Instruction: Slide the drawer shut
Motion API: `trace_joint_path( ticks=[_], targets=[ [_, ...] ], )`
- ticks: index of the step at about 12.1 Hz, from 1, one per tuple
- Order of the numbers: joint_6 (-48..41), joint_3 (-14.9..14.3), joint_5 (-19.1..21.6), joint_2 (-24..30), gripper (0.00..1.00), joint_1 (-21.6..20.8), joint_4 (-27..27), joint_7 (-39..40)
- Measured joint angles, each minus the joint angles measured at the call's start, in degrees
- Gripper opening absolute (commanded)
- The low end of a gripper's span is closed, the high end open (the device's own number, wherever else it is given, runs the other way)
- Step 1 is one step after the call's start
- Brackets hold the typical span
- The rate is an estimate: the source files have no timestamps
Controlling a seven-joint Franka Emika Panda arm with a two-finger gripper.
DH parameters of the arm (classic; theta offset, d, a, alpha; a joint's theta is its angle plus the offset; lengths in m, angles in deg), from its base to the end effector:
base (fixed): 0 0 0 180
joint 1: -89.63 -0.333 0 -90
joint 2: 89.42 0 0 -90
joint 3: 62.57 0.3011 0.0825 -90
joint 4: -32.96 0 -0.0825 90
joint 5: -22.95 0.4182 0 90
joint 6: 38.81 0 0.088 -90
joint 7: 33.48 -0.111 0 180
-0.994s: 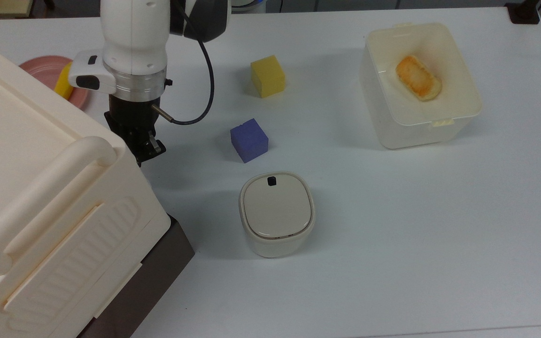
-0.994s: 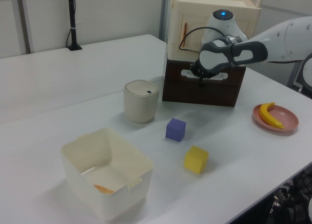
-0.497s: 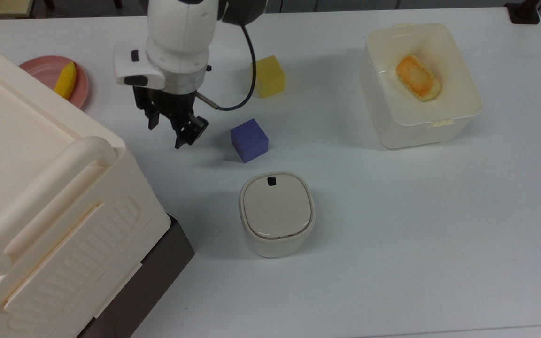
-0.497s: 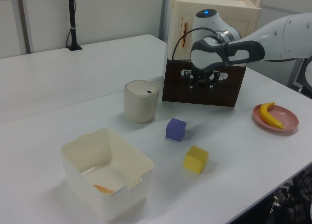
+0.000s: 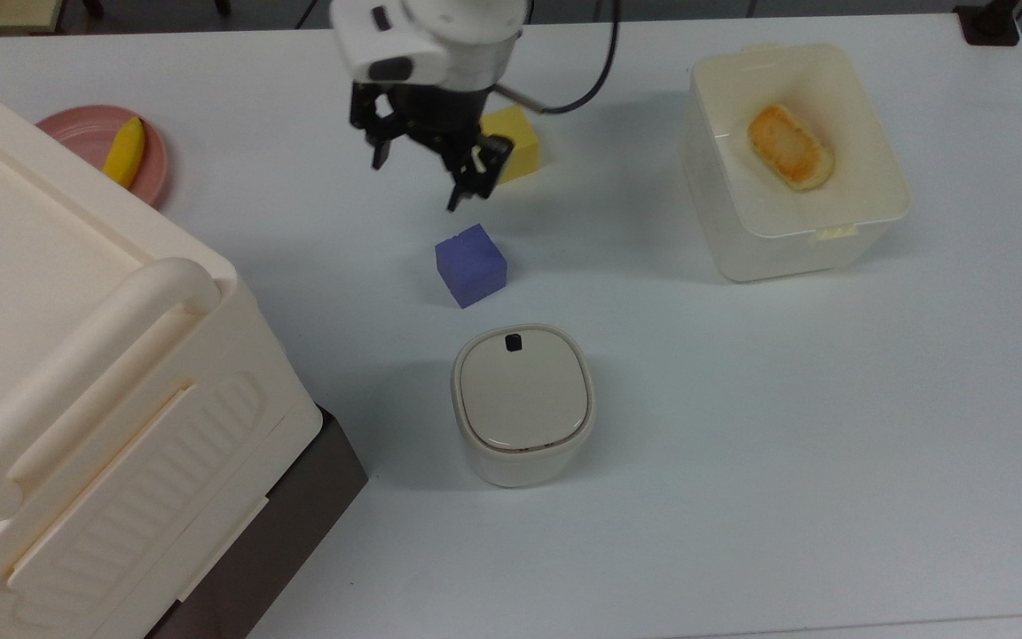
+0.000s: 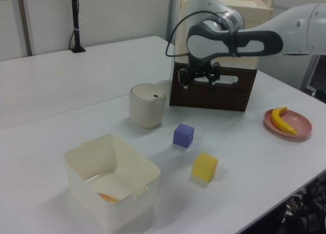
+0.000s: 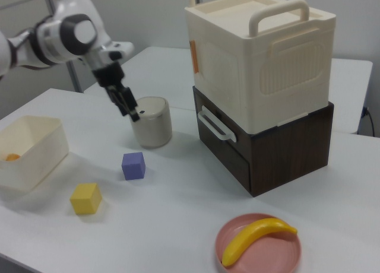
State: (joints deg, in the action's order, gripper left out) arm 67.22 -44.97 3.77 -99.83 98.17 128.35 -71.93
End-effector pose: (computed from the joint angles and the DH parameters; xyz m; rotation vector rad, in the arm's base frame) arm 0.6466 0.0645 0.4772 2.8313 -0.6141 0.1758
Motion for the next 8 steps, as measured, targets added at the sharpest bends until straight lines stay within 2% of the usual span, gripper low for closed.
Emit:
trace_joint_path(
  ticks=[2, 5, 8],
  targets=[
    [-3.7, 3.2, 1.2, 2.8, 1.0, -0.1, -0.2, 7.0],
    [-7.0, 3.6, 7.8, 7.8, 1.0, -0.1, -0.2, 20.8],
    [-11.0, 3.6, 11.0, 10.5, 1.0, -0.1, -0.3, 32.6]
  ],
)
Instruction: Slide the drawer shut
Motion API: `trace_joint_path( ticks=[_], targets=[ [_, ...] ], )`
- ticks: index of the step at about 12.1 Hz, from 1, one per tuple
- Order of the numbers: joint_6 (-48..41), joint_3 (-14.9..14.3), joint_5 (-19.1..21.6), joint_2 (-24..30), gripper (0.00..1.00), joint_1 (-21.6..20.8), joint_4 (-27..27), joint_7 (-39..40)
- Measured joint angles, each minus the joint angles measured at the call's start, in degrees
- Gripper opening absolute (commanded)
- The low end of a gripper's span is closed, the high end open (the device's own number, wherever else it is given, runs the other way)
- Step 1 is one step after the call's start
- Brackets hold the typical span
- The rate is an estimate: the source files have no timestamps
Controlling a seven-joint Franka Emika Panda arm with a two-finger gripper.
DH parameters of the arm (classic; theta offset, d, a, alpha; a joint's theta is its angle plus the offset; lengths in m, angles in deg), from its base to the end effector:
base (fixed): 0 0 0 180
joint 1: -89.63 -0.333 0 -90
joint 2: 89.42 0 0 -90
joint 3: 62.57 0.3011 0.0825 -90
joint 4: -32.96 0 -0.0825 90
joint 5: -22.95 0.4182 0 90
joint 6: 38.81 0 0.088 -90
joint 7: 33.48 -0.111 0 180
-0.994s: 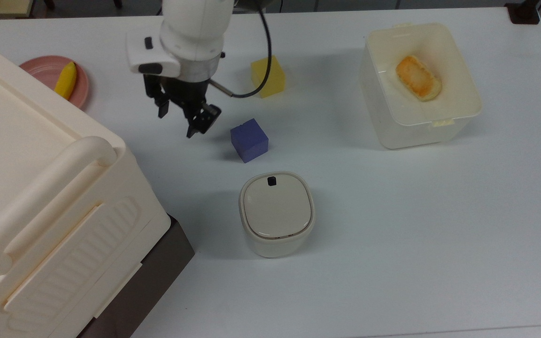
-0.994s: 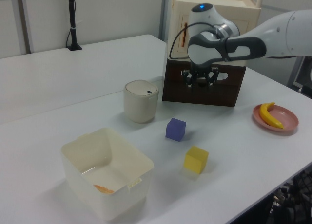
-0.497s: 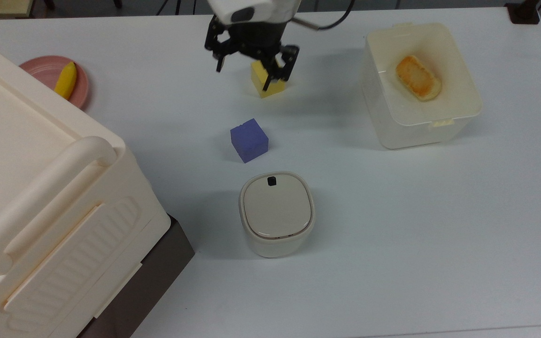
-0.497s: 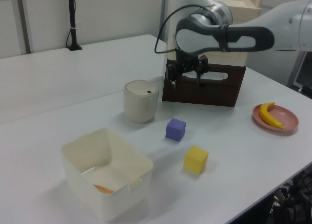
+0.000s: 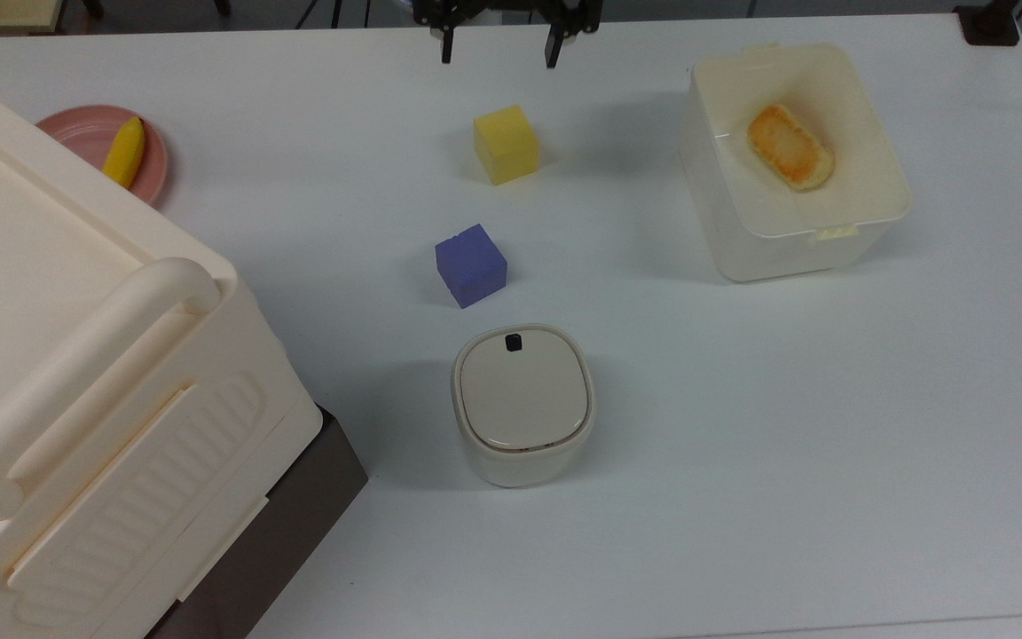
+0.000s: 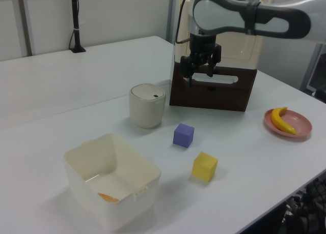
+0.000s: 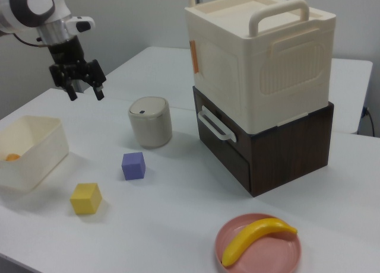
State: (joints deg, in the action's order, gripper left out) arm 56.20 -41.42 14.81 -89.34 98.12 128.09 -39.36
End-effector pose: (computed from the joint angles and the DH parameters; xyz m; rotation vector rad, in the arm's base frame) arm 0.5827 0.1161 0.5695 2.9947 0.1962 0.0332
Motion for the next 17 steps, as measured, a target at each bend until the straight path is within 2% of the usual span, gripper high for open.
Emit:
trace_joint_path(
  ticks=[2, 4, 17],
  targets=[
    [-0.9, 0.0, 1.5, 1.3, 1.0, 0.0, 0.0, 5.2],
    [-1.0, 0.0, 1.6, 1.5, 1.0, 0.0, 0.0, 6.4],
    [-1.0, -0.2, 1.6, 1.5, 1.0, 0.2, 0.1, 4.7]
  ],
)
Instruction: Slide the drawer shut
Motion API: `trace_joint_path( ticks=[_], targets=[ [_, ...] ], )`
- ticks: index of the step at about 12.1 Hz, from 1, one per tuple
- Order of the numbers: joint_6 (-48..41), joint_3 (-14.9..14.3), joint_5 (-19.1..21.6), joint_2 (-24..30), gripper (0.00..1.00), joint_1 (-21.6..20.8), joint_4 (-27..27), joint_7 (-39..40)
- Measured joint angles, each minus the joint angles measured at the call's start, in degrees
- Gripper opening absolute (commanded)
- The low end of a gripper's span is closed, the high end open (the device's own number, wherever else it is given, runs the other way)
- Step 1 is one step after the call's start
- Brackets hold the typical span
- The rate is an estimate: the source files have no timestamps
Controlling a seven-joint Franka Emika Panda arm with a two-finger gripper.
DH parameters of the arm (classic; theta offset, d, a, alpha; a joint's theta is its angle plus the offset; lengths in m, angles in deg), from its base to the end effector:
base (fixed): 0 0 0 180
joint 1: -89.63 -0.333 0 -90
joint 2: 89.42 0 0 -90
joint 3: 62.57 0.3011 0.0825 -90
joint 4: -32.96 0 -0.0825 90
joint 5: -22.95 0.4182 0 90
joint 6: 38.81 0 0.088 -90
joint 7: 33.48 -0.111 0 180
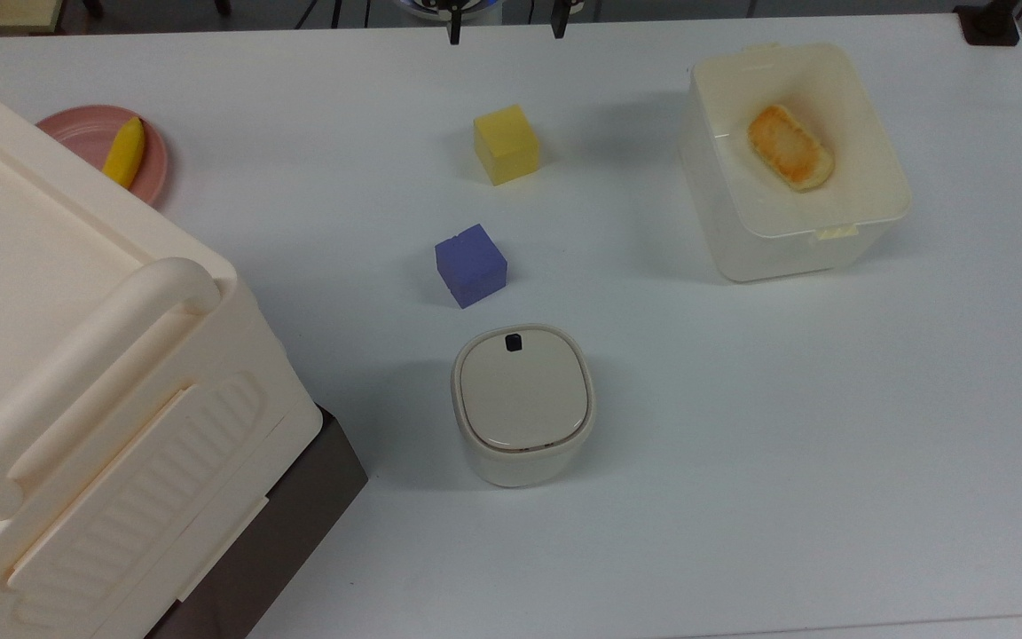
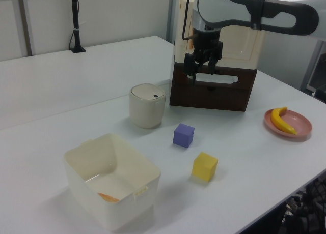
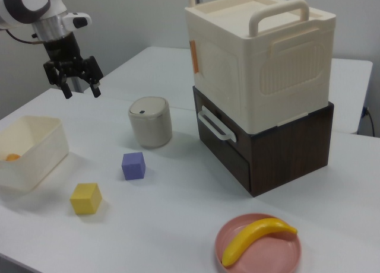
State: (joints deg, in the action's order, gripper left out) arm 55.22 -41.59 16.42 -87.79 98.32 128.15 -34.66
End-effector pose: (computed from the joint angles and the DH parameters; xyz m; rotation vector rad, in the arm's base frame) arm 0.5744 0.1155 0.5821 3.0038 0.3036 0.0314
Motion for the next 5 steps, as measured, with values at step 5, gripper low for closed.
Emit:
trace_joint_path(
  ticks=[5],
  targets=[
    [0.0, -0.6, 0.0, 0.0, 1.0, 0.4, 0.0, -0.1]
  ],
)
